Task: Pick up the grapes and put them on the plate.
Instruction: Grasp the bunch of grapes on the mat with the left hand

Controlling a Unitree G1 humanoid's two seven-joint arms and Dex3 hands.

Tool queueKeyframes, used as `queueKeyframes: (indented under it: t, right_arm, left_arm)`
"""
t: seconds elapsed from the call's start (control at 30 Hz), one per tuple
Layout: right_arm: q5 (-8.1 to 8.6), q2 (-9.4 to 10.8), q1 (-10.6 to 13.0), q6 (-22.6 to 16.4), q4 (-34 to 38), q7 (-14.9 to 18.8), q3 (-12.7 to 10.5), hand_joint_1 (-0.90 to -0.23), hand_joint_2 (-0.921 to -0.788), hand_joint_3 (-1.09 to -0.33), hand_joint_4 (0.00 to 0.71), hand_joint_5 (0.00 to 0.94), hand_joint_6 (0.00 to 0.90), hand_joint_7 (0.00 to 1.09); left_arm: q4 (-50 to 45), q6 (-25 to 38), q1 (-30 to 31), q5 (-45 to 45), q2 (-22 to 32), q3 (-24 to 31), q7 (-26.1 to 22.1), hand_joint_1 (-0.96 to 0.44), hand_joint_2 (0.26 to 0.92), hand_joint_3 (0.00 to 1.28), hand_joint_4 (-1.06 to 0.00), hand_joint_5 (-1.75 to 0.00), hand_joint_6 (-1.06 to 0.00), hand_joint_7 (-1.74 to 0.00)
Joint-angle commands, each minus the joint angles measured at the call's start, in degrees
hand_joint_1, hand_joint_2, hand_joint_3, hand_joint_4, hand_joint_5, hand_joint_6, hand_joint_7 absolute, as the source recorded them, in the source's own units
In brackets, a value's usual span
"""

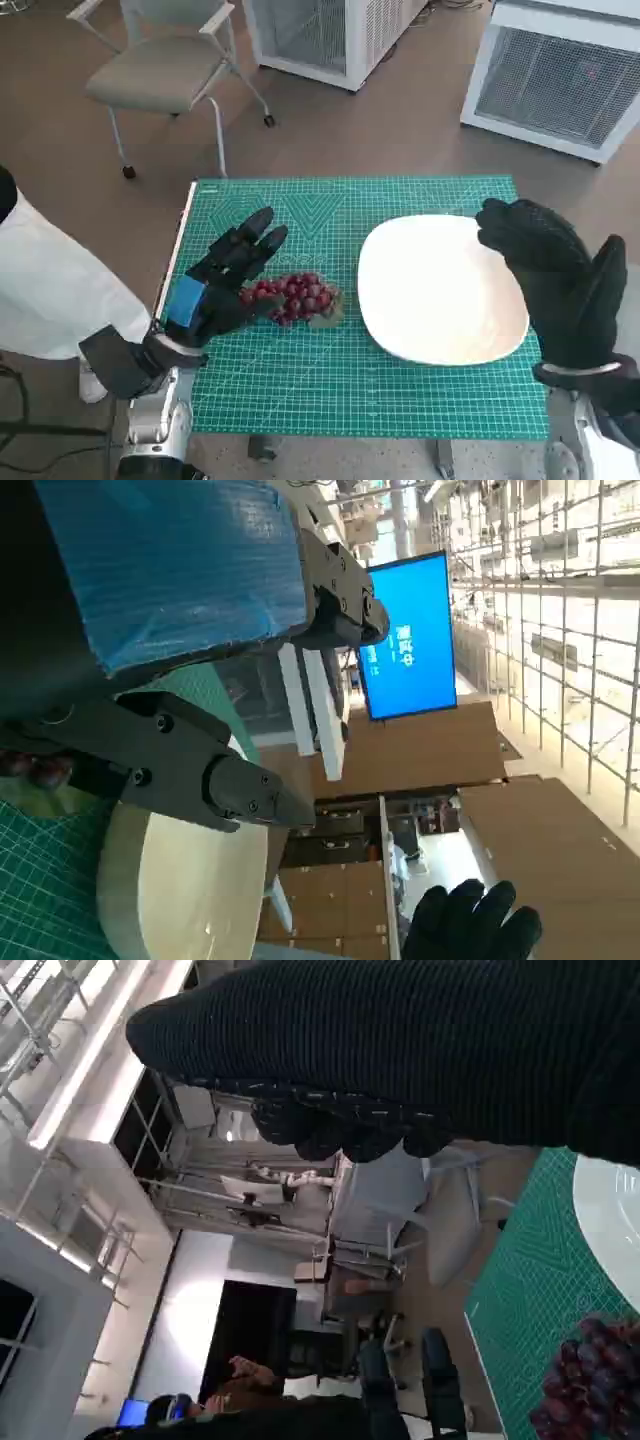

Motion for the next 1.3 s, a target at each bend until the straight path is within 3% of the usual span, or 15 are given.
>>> queueKeyframes:
  t: [0.03, 1.3]
  right_arm:
    - [0.06, 0.0, 0.8, 0.3, 0.8, 0.3, 0.1, -0.323, -0.921, -0.598, 0.376, 0.920, 0.264, 1.02]
    - [-0.19, 0.0, 0.7, -0.7, 1.8, 0.3, 0.2, -0.307, -0.921, -0.605, 0.375, 0.923, 0.264, 1.02]
  left_arm:
    - [-0.3, 0.1, 0.3, 0.4, 0.7, -0.1, -0.3, -0.27, 0.921, 0.01, -0.36, 0.00, -0.41, 0.00]
    - [-0.3, 0.3, 0.5, 0.1, 0.8, 0.1, -0.8, -0.27, 0.921, 0.01, -0.36, 0.00, -0.41, 0.00]
